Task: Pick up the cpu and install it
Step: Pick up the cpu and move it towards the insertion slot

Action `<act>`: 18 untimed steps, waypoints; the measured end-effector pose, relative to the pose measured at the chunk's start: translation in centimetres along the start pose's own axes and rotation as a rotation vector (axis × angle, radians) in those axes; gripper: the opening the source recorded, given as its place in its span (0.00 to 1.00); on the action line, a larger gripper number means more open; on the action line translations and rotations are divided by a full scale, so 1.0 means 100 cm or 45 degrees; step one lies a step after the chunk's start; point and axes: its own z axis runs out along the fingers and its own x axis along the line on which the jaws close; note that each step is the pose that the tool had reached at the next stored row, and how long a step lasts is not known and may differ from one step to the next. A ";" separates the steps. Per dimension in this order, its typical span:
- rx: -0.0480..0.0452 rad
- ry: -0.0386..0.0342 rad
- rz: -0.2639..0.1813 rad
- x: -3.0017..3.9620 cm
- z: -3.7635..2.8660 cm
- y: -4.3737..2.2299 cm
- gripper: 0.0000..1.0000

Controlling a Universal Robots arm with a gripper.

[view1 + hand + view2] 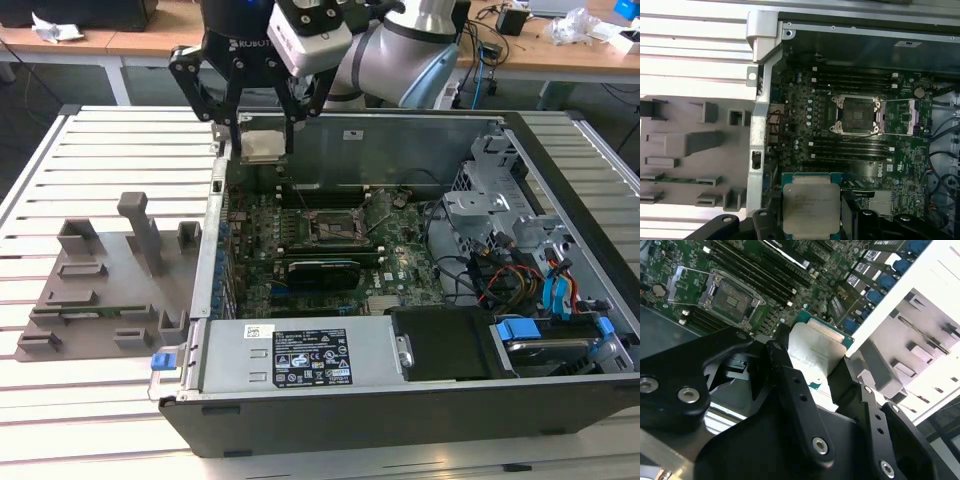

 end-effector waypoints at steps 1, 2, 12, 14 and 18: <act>0.000 0.0001 0.000 -0.0016 0.0001 -0.0001 0.55; 0.000 0.0002 0.000 -0.0032 0.0002 -0.0002 0.55; 0.000 0.0011 0.000 -0.0302 0.0039 -0.0014 0.55; 0.000 0.0012 0.000 -0.0338 0.0044 -0.0016 0.55; 0.000 0.0016 0.000 -0.0436 0.0056 -0.0018 0.55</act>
